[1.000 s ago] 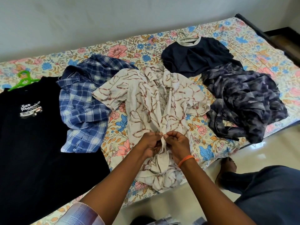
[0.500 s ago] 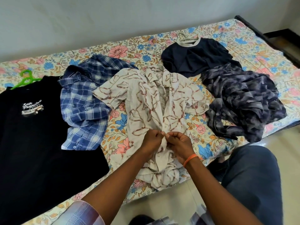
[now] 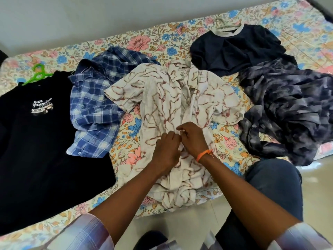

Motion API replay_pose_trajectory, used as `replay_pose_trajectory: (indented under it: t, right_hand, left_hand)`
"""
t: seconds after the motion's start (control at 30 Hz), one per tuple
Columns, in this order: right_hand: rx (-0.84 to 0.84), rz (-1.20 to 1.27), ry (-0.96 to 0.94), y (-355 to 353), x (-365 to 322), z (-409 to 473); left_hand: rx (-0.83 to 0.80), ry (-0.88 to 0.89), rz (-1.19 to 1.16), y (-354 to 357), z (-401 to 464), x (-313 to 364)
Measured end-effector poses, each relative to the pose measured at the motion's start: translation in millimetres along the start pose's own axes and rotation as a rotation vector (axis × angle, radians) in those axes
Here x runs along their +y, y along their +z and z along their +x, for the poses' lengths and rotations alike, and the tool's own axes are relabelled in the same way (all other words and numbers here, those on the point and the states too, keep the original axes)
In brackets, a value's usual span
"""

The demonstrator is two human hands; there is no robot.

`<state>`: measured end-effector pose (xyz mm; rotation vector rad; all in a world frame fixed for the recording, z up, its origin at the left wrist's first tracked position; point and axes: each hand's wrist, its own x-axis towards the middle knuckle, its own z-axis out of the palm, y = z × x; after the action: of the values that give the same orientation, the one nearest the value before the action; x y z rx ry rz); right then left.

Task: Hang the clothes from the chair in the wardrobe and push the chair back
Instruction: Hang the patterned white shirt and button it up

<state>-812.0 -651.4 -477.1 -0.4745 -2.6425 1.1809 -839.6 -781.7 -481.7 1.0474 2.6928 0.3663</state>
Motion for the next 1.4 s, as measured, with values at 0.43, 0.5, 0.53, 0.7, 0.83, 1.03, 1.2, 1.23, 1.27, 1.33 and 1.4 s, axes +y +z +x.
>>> replay_pose_trajectory:
  t: [0.43, 0.5, 0.53, 0.7, 0.83, 1.03, 1.2, 1.23, 1.27, 1.33, 1.4]
  right_hand:
    - [0.029, 0.029, 0.304, 3.3, 36.0, 11.6]
    - [0.016, 0.020, 0.324, 5.4, 36.2, 12.9]
    - [0.016, 0.025, 0.333, 4.9, 34.2, 13.6]
    - [0.042, 0.172, 0.476, 1.7, 34.8, 18.9]
    - [-0.015, 0.366, 0.592, -6.4, 39.8, 24.2]
    - [-0.158, 0.539, 0.735, -27.4, 47.3, 31.7]
    - [-0.204, 0.813, 0.890, -36.0, 43.4, 39.4]
    - [-0.185, 0.864, 0.922, -35.4, 43.2, 42.0]
    - [-0.161, 0.893, 0.938, -34.4, 42.5, 43.2]
    - [-0.107, 0.835, 0.895, -28.1, 41.1, 42.0]
    - [-0.074, 0.713, 0.759, -20.3, 40.0, 36.7]
  left_hand:
    - [-0.013, -0.270, -0.152, -13.0, 49.5, -11.1]
    - [0.025, -0.260, -0.104, -10.9, 53.7, -6.9]
    - [0.039, -0.256, -0.102, -9.0, 55.7, -4.5]
    - [0.082, -0.337, -0.221, 3.0, 69.6, 2.8]
    - [0.086, -0.361, -0.232, 7.3, 76.0, 2.8]
    - [0.077, -0.383, -0.398, 10.8, 87.7, 0.8]
    - [0.017, -0.443, -0.600, 2.5, 91.7, 1.0]
    - [0.024, -0.453, -0.651, 0.5, 90.2, 1.2]
    - [0.035, -0.468, -0.695, -0.8, 88.0, 2.0]
    - [0.071, -0.493, -0.739, -1.6, 82.4, 3.7]
    - [0.117, -0.508, -0.749, -0.9, 76.8, 5.4]
